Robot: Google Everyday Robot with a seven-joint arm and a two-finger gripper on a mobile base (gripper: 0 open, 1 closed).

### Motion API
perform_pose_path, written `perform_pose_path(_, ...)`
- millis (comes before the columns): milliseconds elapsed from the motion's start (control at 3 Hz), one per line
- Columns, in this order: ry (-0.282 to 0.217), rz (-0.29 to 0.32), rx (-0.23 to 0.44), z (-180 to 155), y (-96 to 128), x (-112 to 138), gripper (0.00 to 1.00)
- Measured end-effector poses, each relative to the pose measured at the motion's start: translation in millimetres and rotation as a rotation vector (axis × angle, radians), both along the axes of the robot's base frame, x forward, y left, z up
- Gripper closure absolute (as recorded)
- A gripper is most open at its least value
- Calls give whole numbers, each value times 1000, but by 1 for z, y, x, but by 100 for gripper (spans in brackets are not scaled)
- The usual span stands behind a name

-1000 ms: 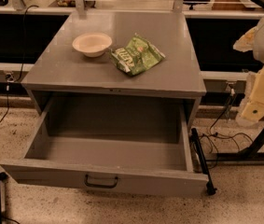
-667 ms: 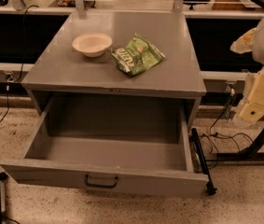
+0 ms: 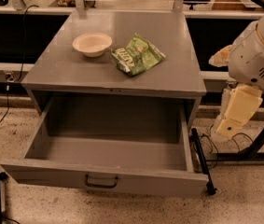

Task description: Close top drawer

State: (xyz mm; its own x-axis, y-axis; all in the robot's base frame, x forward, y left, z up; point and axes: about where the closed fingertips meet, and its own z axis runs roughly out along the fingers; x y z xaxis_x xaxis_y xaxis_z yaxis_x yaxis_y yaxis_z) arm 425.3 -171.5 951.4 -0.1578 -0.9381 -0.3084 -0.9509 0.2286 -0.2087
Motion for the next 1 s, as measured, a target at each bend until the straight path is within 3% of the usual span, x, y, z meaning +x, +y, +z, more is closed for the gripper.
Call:
perform_pose_path(333, 31, 14, 29, -23, 12, -2, 0)
perform_pose_path(667, 51, 8, 74, -61, 22, -9, 14)
perform_pose_path(1000, 75, -46, 123, -107, 24, -18, 35)
